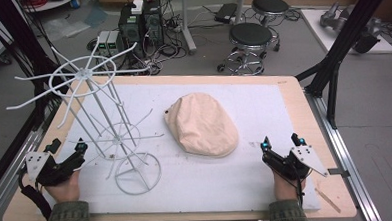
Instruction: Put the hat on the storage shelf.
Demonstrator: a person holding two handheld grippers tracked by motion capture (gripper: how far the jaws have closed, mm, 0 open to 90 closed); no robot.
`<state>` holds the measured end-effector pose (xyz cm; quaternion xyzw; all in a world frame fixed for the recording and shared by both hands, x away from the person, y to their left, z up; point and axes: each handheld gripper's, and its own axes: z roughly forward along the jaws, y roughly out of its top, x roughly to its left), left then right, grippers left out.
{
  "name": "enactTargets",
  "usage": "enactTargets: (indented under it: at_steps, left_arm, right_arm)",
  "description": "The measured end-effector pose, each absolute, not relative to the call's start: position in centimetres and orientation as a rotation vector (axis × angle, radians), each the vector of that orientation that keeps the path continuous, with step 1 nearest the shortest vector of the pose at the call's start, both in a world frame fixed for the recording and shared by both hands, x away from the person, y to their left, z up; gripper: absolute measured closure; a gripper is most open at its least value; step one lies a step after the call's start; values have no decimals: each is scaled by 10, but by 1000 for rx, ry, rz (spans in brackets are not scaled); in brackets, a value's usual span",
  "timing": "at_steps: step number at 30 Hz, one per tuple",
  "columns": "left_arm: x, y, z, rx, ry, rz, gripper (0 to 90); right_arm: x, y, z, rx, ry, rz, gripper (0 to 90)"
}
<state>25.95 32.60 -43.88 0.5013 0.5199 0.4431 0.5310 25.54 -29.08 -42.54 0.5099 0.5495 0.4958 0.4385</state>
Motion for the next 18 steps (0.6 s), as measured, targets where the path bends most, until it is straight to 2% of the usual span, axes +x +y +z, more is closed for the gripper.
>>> enactTargets:
  at_steps: [18]
  left_arm:
    - [254,327,-437,1170,1250,1042,205]
  right_arm:
    - [254,-291,-425,1280,1363,1237,93]
